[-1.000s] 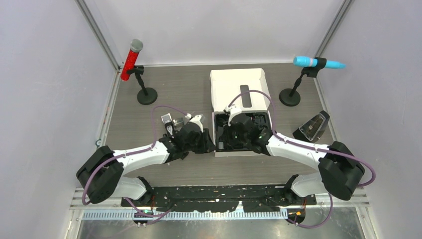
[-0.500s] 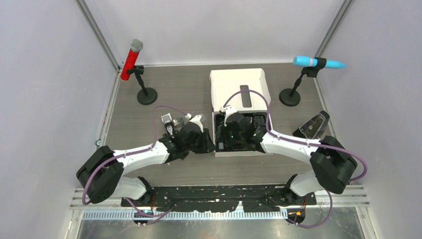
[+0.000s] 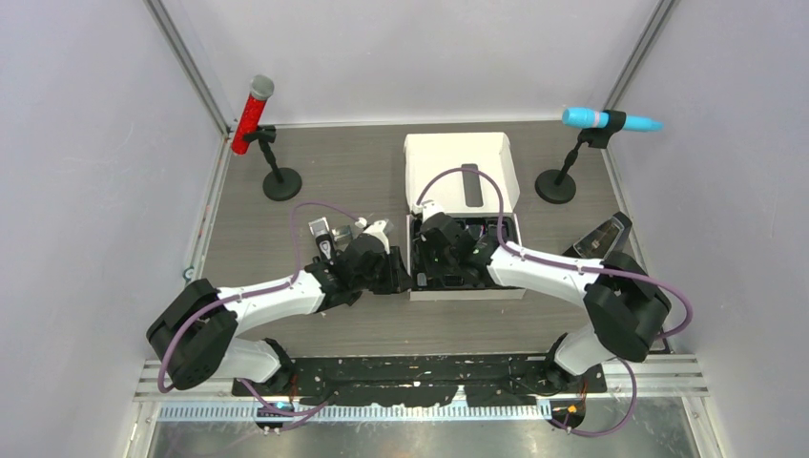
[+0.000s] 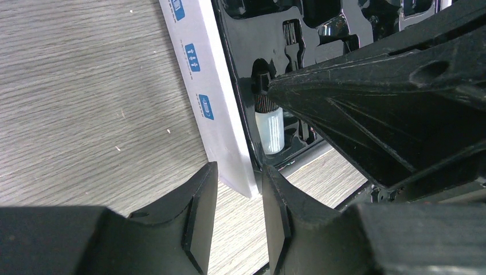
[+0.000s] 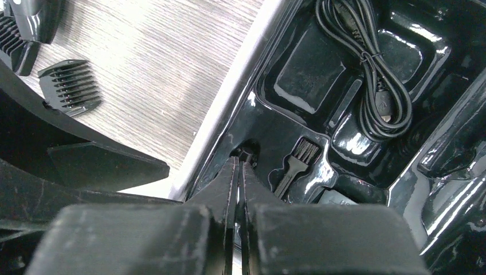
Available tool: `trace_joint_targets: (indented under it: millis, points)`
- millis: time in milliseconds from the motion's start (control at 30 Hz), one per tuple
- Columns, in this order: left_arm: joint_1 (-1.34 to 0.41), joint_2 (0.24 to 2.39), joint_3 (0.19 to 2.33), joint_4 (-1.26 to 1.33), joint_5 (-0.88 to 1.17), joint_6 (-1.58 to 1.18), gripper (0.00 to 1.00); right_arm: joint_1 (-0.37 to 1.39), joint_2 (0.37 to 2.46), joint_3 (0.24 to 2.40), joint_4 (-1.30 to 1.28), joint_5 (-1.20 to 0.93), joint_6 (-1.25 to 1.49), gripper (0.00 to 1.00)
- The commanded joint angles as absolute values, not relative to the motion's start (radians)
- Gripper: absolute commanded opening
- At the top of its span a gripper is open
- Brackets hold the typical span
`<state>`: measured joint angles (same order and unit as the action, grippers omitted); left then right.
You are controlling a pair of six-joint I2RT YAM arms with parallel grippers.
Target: Sort the hair-cutting tools
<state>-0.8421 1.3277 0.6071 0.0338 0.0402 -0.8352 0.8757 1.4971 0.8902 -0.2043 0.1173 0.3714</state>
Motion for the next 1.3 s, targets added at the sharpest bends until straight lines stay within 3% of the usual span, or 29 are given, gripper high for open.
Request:
trace_joint_targets:
  millis: [0, 433, 633, 767, 900, 1033, 1267]
  points:
    - [-0.841, 1.333, 0.618, 0.066, 0.048, -0.841, 0.36, 0.888, 1.54, 0.939, -0.32, 0.162, 0.37, 0.05]
    - [-0.841, 1.318, 0.615, 0.058, 0.032, -0.844, 0.36, 0.916, 1.537, 0.958, -0.373, 0.111, 0.397, 0.05]
    - [-0.837, 1.211, 0.621, -0.038, -0.07, -0.822, 0.46, 0.918, 1.398, 0.964, -0.295, 0.14, 0.352, 0.1]
    - [-0.814, 1.11, 0.639, -0.163, -0.163, -0.781, 0.54, 0.917, 1.274, 0.937, -0.22, 0.17, 0.333, 0.23]
    - [-0.761, 1.029, 0.668, -0.307, -0.248, -0.762, 0.59, 0.917, 1.162, 0.878, -0.143, 0.216, 0.334, 0.54]
    - [-0.687, 0.982, 0.681, -0.45, -0.308, -0.774, 0.68, 0.917, 1.08, 0.82, -0.095, 0.254, 0.327, 0.75]
    - [-0.552, 0.945, 0.677, -0.596, -0.38, -0.761, 0.77, 0.916, 1.065, 0.791, -0.083, 0.293, 0.333, 0.83]
